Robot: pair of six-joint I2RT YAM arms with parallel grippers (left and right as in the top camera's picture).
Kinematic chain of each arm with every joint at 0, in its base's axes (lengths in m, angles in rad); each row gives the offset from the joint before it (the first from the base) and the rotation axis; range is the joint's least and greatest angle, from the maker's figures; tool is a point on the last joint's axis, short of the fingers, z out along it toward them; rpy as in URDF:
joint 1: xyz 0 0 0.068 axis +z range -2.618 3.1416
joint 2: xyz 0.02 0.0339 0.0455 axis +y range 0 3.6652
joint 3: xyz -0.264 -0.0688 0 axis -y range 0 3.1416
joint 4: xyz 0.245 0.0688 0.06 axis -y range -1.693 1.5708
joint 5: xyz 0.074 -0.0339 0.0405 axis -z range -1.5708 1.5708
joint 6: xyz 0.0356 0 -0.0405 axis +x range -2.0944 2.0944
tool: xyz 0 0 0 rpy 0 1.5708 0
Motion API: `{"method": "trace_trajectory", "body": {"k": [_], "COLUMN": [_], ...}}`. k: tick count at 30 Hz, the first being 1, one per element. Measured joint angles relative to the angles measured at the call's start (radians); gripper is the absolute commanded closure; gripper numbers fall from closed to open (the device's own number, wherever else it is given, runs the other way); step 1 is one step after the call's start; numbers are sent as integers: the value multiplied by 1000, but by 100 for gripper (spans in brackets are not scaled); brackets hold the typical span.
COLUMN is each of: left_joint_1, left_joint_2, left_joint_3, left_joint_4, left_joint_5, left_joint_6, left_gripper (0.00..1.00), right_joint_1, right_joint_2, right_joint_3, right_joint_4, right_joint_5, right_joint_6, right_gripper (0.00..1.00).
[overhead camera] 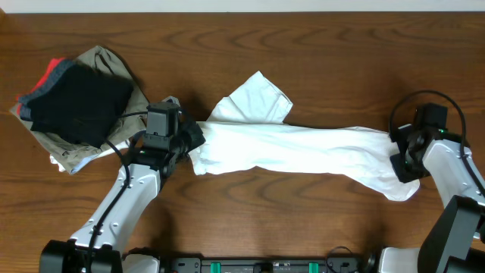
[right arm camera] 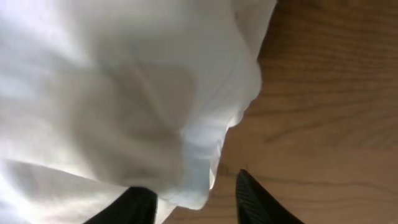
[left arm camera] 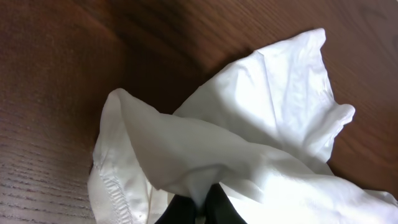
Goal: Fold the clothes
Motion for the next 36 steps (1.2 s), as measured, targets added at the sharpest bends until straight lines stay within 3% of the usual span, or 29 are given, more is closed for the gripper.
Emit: {"method": "trace_trajectory", "body": {"k": [12,16,19,29,36], "left_joint_1": [0,0,0,0,0], "left_joint_2": [0,0,0,-47,-239], "left_joint_3": [0,0,0,0,15], "left_joint_4": [0,0,0,7,8], "left_joint_5": [0,0,0,0,0], "left_joint_6": [0,0,0,11,42], "left_gripper": [94,94,94,94,94], "right_joint_1": [0,0,0,0,0], "right_joint_2": [0,0,0,0,-48], "right_joint_3": [0,0,0,16,211], "right_joint_4": [29,29,34,60,-52], "right_joint_5": [-45,-69,-86,-113,-159], "right_joint_6": [-1,-5,5,331,492], "right_gripper": [81,98,99,99,99]}}
